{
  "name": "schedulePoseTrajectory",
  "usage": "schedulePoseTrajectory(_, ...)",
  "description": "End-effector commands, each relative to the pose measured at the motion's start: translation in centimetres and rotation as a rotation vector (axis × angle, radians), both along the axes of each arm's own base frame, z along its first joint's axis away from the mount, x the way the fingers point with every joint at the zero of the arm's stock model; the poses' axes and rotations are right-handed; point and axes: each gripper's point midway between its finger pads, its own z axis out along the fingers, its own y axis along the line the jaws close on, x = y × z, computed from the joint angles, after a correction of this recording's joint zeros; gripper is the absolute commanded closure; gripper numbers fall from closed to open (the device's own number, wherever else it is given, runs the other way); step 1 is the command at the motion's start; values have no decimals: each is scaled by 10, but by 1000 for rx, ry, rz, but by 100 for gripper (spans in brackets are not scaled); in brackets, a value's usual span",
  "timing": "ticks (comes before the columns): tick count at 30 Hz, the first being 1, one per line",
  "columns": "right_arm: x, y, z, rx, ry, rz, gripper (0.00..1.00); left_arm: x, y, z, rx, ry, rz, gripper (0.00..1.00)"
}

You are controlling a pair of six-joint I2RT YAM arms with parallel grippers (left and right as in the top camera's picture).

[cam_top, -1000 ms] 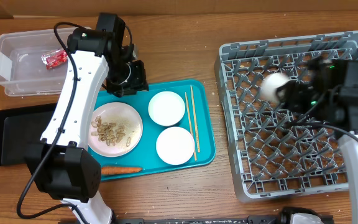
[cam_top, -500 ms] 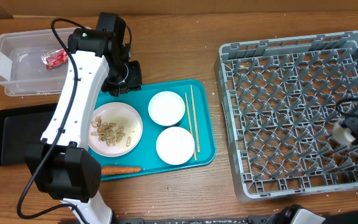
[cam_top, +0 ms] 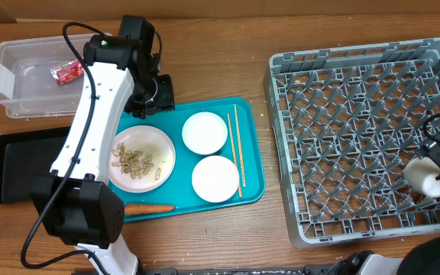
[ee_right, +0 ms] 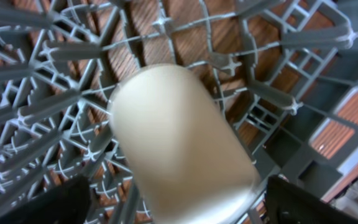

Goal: Sort waste into correct bins and load items into the dishwasher

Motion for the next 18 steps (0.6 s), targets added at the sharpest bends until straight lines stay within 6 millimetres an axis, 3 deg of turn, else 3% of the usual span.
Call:
schedulePoseTrajectory(1,1,3,-1,20,-13,-5,6,3,-1,10,7,-34,1,49)
schedulePoseTrajectory(7,15,13,8,77,-90,14,7,4,-2,10,7,-36,-1,46)
schedulePoseTrajectory(11,32,23,29,120,-198,57,8,4,-2,10,7,-36,-1,45)
schedulePoseTrajectory(15,74,76,77,281,-487,372,11,3,-4,9,7,-33,-6,44)
schedulePoseTrajectory(18,94,119,109,347,-635,591,11,3,-6,8,7,-30,-12,42)
